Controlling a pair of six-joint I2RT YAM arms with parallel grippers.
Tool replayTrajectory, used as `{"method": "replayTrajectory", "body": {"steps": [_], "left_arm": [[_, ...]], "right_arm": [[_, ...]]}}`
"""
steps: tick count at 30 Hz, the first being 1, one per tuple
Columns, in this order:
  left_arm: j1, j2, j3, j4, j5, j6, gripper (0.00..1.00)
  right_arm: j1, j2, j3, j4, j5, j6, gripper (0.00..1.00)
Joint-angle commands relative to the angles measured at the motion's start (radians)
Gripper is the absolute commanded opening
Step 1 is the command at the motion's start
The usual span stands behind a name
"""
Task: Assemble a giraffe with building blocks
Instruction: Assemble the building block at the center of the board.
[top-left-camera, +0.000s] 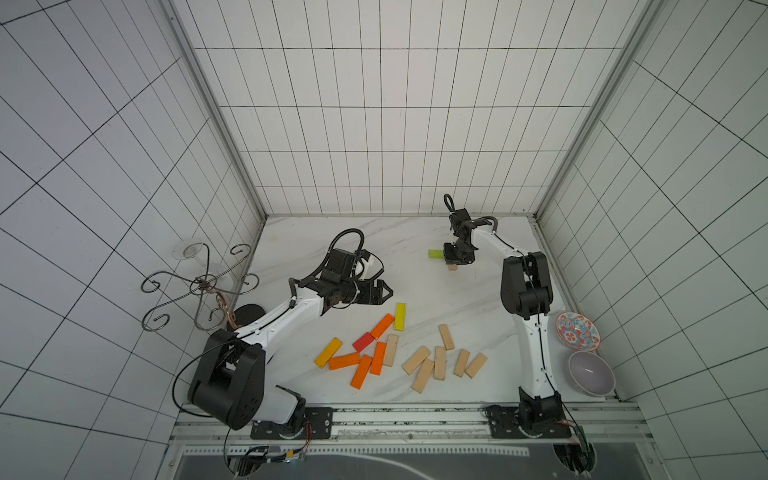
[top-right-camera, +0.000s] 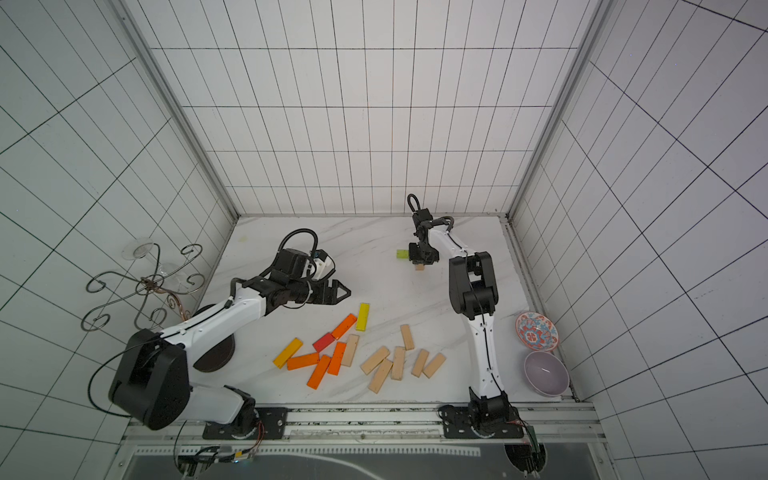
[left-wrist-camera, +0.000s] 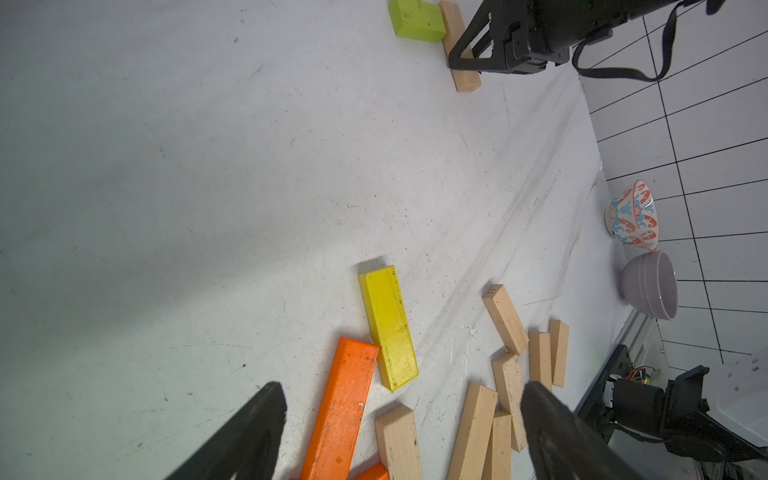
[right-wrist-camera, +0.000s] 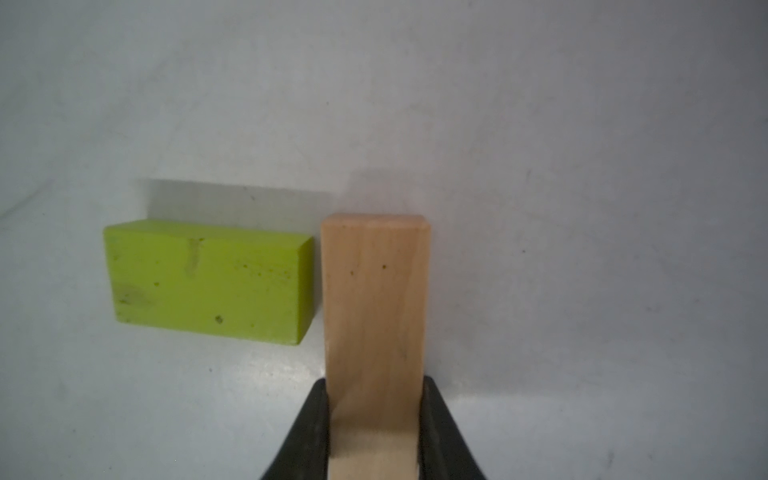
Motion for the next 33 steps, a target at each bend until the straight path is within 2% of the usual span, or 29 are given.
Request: {"method": "replayTrajectory", "body": {"steps": [1,21,33], "left_arm": [[-0.002,-0.006,0.01,0.031,0.006,-0.007,0.89],[-0.001,-0.008,0.006,0.031,0.003,-0.007,0.88],[-0.001,-0.02,0.015,0.013,-0.007,-0.001,0.88]], "right_arm": [[0.018,0.015,-0.05,-0.039,-0.043,-0.01,0.26],[0.033,0.021,-0.032,-0.046,-0.039,0.0,0.38],[0.033,-0.004,0.11,-0.118,0.007,0.008,0.6]]}}
